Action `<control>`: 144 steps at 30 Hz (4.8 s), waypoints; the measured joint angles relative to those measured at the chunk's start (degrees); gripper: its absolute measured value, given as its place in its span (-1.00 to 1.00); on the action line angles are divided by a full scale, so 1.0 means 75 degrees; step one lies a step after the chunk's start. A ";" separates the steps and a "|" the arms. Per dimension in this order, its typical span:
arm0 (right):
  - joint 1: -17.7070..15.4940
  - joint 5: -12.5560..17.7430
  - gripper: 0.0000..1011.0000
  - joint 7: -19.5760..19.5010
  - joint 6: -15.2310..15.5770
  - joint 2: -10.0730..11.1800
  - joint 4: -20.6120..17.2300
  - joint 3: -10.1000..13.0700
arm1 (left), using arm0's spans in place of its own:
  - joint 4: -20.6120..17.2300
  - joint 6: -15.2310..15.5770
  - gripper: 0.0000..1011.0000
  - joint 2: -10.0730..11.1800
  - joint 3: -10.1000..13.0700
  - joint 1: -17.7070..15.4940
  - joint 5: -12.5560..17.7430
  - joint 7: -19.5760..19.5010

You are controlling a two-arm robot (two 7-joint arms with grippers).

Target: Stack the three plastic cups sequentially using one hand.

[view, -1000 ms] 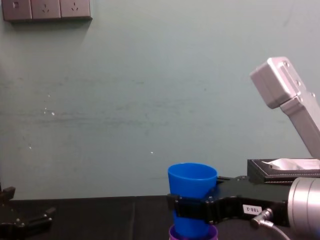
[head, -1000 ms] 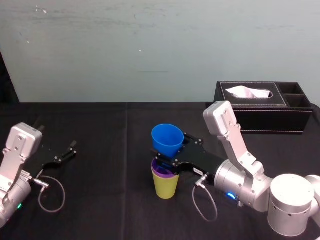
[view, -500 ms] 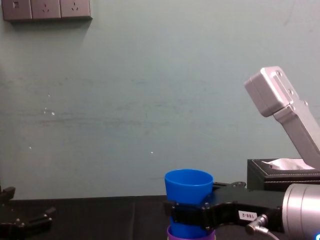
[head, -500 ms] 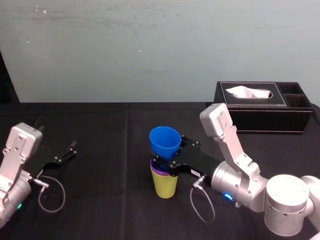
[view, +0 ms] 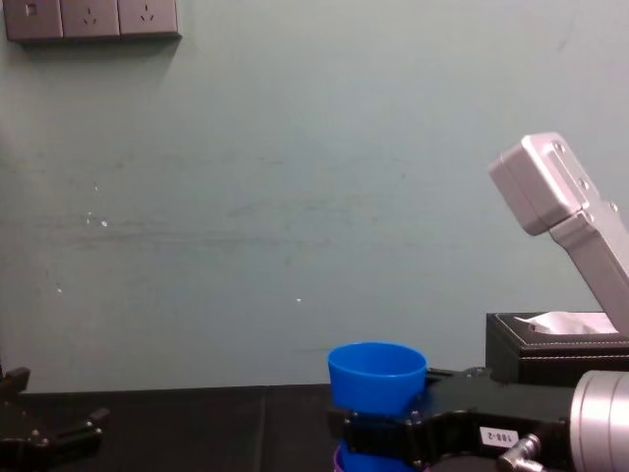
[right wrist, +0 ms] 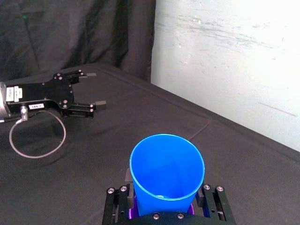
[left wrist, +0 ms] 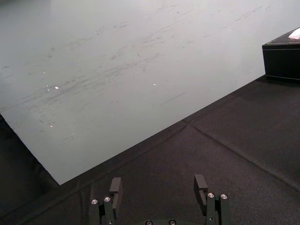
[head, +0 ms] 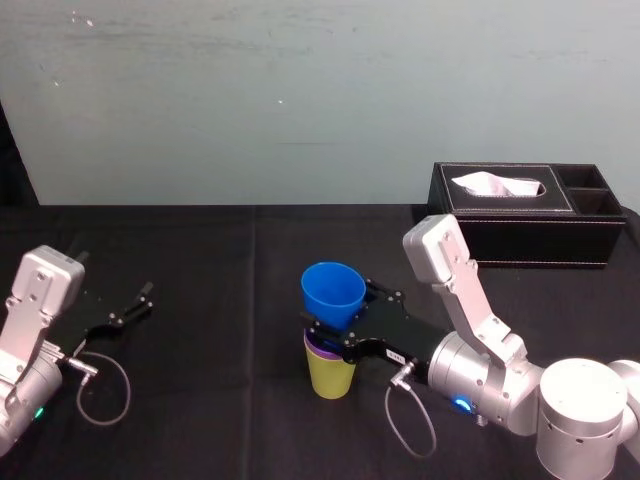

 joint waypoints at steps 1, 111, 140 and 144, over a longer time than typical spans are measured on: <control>-0.0011 -0.0003 0.43 -0.0005 0.0002 0.0007 -0.0004 0.0002 | 0.0000 0.0000 0.98 0.0000 0.0000 0.0000 0.0000 0.0000; -0.1137 -0.1129 0.98 -0.2832 0.0280 -0.1059 0.0169 0.1390 | 0.0000 0.0000 0.98 0.0000 0.0000 0.0000 0.0000 0.0000; -0.1137 -0.1124 0.98 -0.2832 0.0281 -0.1059 0.0163 0.1390 | 0.0000 0.0000 0.98 0.0000 0.0000 0.0000 0.0000 0.0000; -0.1137 -0.1124 0.98 -0.2832 0.0281 -0.1059 0.0163 0.1390 | 0.0000 0.0000 0.98 0.0000 0.0000 -0.0001 0.0000 0.0000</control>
